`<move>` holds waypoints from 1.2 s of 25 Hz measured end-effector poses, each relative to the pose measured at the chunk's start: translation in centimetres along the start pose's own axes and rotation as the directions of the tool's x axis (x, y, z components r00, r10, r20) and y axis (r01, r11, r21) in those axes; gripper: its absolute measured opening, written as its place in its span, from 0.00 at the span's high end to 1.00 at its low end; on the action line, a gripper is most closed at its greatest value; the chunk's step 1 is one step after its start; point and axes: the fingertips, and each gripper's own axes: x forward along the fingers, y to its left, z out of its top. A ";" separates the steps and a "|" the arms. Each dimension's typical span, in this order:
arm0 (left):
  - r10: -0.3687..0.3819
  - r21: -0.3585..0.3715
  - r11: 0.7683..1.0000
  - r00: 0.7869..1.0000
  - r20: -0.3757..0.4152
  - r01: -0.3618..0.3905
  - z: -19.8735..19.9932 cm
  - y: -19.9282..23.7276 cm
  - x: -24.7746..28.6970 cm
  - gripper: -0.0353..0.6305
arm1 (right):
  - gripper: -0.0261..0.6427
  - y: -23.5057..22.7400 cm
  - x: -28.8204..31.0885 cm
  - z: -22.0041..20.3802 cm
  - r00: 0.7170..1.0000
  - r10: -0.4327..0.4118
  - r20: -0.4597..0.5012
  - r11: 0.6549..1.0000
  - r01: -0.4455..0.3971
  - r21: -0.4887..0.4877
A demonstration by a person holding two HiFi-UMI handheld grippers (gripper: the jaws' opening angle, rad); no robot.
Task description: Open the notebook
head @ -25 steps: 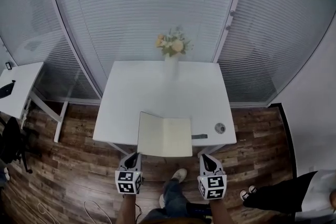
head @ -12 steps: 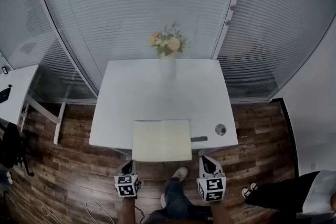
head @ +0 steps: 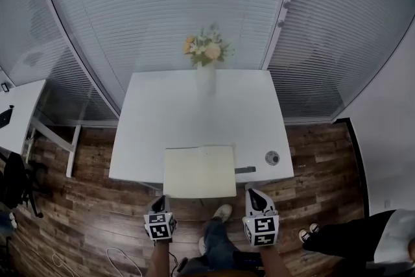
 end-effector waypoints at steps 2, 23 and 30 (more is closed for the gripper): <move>0.010 -0.060 0.998 0.999 0.032 -0.008 0.8 0.3 -0.4 0.91 | 0.94 0.2 -0.2 0.2 1.000 0.004 0.004 1.000 -0.004 -0.007; -0.203 0.140 0.977 0.913 0.352 0.164 13.5 -8.6 -9.7 0.91 | 0.94 1.9 -5.6 5.9 0.980 -0.051 0.194 0.998 0.045 0.031; -0.208 0.133 0.977 0.879 0.428 0.167 15.9 -9.3 -13.4 0.91 | 0.94 2.6 -7.7 7.8 0.968 -0.061 0.245 0.998 0.057 0.020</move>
